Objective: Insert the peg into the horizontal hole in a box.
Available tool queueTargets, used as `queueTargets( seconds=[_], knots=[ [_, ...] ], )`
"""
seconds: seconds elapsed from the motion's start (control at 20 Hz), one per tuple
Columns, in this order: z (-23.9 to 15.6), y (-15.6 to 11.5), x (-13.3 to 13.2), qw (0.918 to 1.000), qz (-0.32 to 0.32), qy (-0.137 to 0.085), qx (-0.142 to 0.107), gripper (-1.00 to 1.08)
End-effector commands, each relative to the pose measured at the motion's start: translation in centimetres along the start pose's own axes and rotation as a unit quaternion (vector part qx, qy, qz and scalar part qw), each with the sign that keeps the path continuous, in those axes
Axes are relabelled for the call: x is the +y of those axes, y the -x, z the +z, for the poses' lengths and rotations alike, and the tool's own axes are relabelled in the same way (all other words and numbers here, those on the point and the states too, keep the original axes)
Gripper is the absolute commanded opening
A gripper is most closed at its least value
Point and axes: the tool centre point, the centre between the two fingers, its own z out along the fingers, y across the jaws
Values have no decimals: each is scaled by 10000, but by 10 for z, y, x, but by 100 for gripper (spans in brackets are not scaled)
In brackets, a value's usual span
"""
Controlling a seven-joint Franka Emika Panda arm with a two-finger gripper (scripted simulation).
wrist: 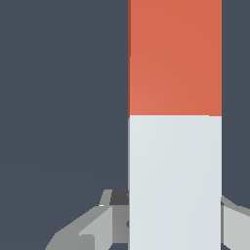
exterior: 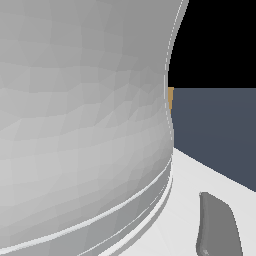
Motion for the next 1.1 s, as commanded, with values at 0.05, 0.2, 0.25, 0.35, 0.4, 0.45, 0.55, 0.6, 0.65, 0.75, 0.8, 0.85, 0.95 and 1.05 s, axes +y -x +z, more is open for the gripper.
queueTargets(
  seconds=[0.05,0.2,0.25,0.35,0.4,0.45,0.55,0.6,0.65,0.75,0.8,0.85,0.95,1.05],
  knots=[
    [-7,-15,9,9997,-226,17,1,-100],
    [-15,-33,17,9987,-505,18,-2,-100],
    [-17,-40,20,9981,-614,18,-3,-100],
    [-24,-56,26,9963,-857,19,-6,-100],
    [-27,-66,29,9951,-992,20,-7,-100],
    [-31,-76,33,9935,-1135,20,-8,-100],
    [-38,-97,38,9895,-1445,21,-9,-100],
    [-43,-109,40,9870,-1605,21,-10,-100],
    [-47,-120,42,9843,-1766,22,-10,-100],
    [-55,-144,45,9779,-2093,22,-11,-100],
    [-59,-156,46,9741,-2259,23,-11,-100],
    [-63,-169,46,9702,-2424,23,-11,-100],
    [-71,-192,46,9619,-2736,23,-10,-100],
    [-78,-214,44,9532,-3023,23,-9,-100]
  ],
)
